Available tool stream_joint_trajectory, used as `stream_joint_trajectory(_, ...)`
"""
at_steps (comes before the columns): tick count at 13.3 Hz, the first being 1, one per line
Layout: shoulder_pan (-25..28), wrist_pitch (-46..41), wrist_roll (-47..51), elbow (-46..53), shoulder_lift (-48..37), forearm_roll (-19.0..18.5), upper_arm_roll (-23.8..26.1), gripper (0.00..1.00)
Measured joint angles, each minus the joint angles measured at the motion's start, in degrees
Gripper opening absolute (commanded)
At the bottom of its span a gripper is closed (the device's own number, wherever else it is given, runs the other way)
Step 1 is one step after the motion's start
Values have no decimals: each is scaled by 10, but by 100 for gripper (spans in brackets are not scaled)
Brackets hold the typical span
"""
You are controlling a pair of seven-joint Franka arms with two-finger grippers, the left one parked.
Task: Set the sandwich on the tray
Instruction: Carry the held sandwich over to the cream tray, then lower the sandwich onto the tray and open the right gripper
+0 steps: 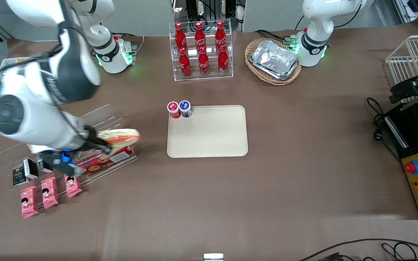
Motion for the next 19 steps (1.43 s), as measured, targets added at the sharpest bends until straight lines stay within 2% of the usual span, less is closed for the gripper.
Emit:
stream_joint_trajectory(2,34,40,47,-2,19,18,0,16)
stream_joint_trajectory(5,89,92,142,-4,54,19,0,16)
stream_joint_trajectory(9,128,139,269,-7,101,26,0,16)
stream_joint_trajectory(12,159,184,294,-25,130,47,1,16)
stream_joint_trajectory(19,242,244,333,-68,167,48,0,16)
